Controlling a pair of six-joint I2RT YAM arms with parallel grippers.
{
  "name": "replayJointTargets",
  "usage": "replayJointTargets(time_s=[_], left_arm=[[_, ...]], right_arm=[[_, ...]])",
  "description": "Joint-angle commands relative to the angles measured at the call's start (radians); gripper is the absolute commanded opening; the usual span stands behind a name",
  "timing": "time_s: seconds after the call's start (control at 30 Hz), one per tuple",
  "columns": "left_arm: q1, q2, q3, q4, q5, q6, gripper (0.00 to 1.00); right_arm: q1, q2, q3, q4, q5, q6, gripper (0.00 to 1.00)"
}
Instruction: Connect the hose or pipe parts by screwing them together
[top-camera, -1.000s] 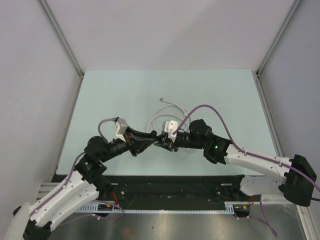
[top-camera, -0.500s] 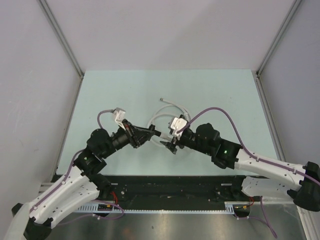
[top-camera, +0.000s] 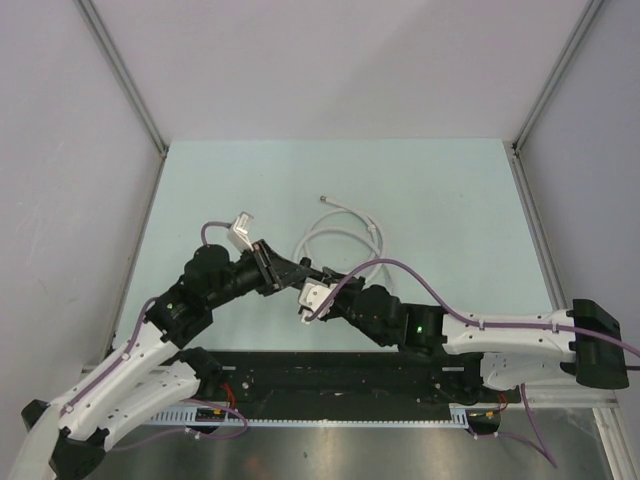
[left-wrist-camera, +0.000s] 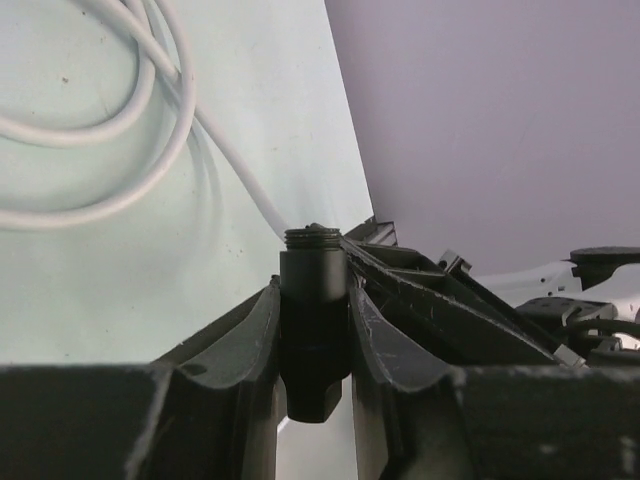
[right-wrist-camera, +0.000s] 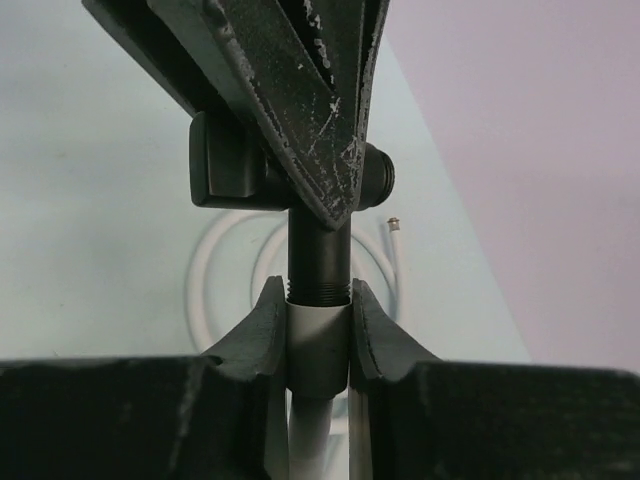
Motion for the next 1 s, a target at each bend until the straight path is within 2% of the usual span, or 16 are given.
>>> replayJointTargets(time_s=[0.0, 0.07, 0.13, 0.17, 0.2, 0.27, 0.33, 0.37, 0.43, 0.5, 0.67, 0.77, 0.8, 0.87, 0.9, 0.97], left_arm=[[0.005, -0.023, 0.081, 0.049, 0.059, -0.083, 0.00], [0.005, 0.006, 0.092, 0.057, 0.097, 0.021, 0.00], [0.003, 0.029, 0.097, 0.120, 0.169, 0.226, 0.00], [-0.003, 0.040, 0.083, 0.219, 0.244, 0.285, 0.00], [-0.007, 0.033, 0.028, 0.280, 0.261, 0.369, 0.00], [-0.012, -0.024, -0.069, 0.519, 0.256, 0.417, 0.00], [-0.013, -0.068, -0.222, 0.673, 0.228, 0.503, 0.00], [-0.013, -0.087, -0.253, 0.724, 0.190, 0.553, 0.00], [-0.013, -0.112, -0.270, 0.724, 0.194, 0.648, 0.00], [-0.016, -0.110, -0.262, 0.723, 0.279, 0.780, 0.00], [-0.013, -0.058, -0.250, 0.695, 0.295, 0.911, 0.00], [-0.013, -0.037, -0.242, 0.688, 0.216, 0.905, 0.00], [-0.013, -0.040, -0.239, 0.685, 0.188, 0.891, 0.00], [-0.013, -0.055, -0.236, 0.671, 0.096, 0.873, 0.00], [-0.012, -0.061, -0.233, 0.662, 0.067, 0.854, 0.00], [-0.004, -0.066, -0.218, 0.602, -0.007, 0.839, 0.00]], right_arm=[[-0.004, 0.004, 0.032, 0.063, 0.033, 0.007, 0.00], [-0.050, -0.022, 0.048, 0.021, -0.097, 0.132, 0.00], [-0.205, -0.079, 0.047, -0.025, -0.483, 0.240, 0.00], [-0.260, -0.087, 0.047, -0.023, -0.733, 0.348, 0.00], [-0.346, -0.088, 0.047, -0.011, -0.822, 0.380, 0.00], [-0.374, -0.082, 0.048, -0.008, -0.957, 0.400, 0.00], [-0.423, -0.064, 0.048, -0.002, -1.047, 0.421, 0.00], [-0.454, -0.056, 0.048, 0.009, -1.172, 0.478, 0.00], [-0.542, -0.041, 0.047, 0.039, -1.306, 0.548, 0.00], [-0.586, -0.021, 0.047, 0.062, -1.452, 0.622, 0.00], [-0.626, -0.009, 0.048, 0.050, -1.466, 0.633, 0.00], [-0.629, -0.019, 0.048, -0.015, -1.319, 0.641, 0.29], [-0.629, -0.041, 0.050, -0.039, -1.271, 0.641, 0.56], [-0.629, -0.073, 0.048, -0.101, -1.138, 0.639, 0.73], [-0.627, -0.111, 0.047, -0.118, -1.092, 0.618, 0.99], [-0.627, -0.152, 0.048, -0.160, -0.945, 0.628, 1.00]])
